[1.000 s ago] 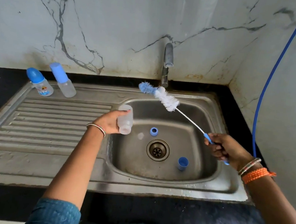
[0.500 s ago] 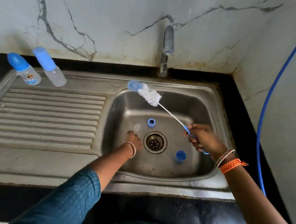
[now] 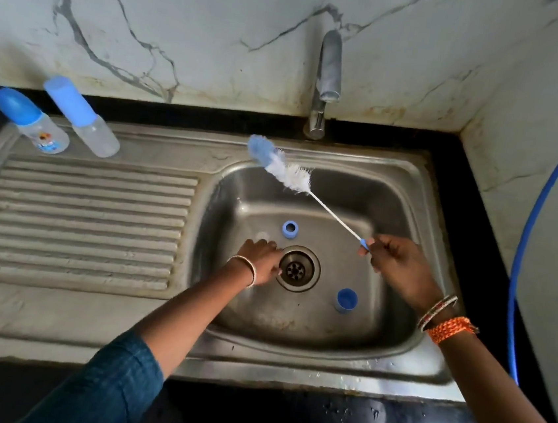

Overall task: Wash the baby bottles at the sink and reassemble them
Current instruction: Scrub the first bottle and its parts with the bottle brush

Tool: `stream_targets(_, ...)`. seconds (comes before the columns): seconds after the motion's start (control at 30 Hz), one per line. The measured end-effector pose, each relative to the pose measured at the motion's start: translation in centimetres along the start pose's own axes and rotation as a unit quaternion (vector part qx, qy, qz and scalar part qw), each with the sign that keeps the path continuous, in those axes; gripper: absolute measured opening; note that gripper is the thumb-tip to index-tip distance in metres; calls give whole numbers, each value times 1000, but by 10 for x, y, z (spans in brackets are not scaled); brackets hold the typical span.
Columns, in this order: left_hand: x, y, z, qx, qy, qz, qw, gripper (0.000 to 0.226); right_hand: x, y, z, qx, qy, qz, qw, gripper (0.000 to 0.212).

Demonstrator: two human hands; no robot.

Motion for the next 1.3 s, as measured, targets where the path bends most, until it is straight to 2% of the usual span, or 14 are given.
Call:
stream_targets(0.07,-16,-9,5,95,35,46,994,41,-5,4,7,147,43,39,987,21)
stream_targets(0.13,-31,-14,0,129,30,75,988,49,-11,7,11,188,65,53,978,17)
stream_targets(0.37,-85,-10,-26,165,25,100,981,62,-33,15,10,130,62,15,989,15)
stream_targets(0.53,-111,-17,-36,102,50,70,991,48,-49,19,9,128,65,10,990,13)
stream_targets(0.63,-115,-25,-34,186,104,111,971,41,-51,20,7,124,78,-3,989,14)
stream_targets(0.67,-114,-28,-29,262,136,155,943,37,-52,20,8,128,84,-5,988,15)
stream_targets(0.7,-110,-32,-20,350,179,217,893,28,-51,20,9,134,91,-6,987,16)
stream_targets(0.77,-96,-42,-7,526,240,359,733,7,-48,18,11,139,101,-13,985,18)
stream_targets(0.8,-90,-46,-3,600,236,412,644,22,-45,17,13,136,103,-16,985,19)
stream_targets(0.87,-79,-48,8,718,215,448,487,30,-38,15,15,131,99,-17,986,21)
stream_targets(0.97,-58,-51,36,819,209,418,332,12,-19,10,22,158,92,4,983,23)
stream_targets(1.1,-26,-52,58,876,213,369,227,11,11,9,29,200,84,2,976,22)
stream_targets(1.2,-10,-53,67,882,204,366,215,19,27,6,34,218,97,3,971,19)
stream_targets(1.3,-1,-55,84,873,222,360,242,19,36,2,48,185,142,6,972,18)
Point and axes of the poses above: each hand's wrist, its own x-axis away from the middle knuckle, its own z-axis out of the back of the hand, y = z × x, the point moved 5 cm from there along -x, towards the middle knuckle, and after that the axes turned 14 degrees about y, right-handed, at the moved point
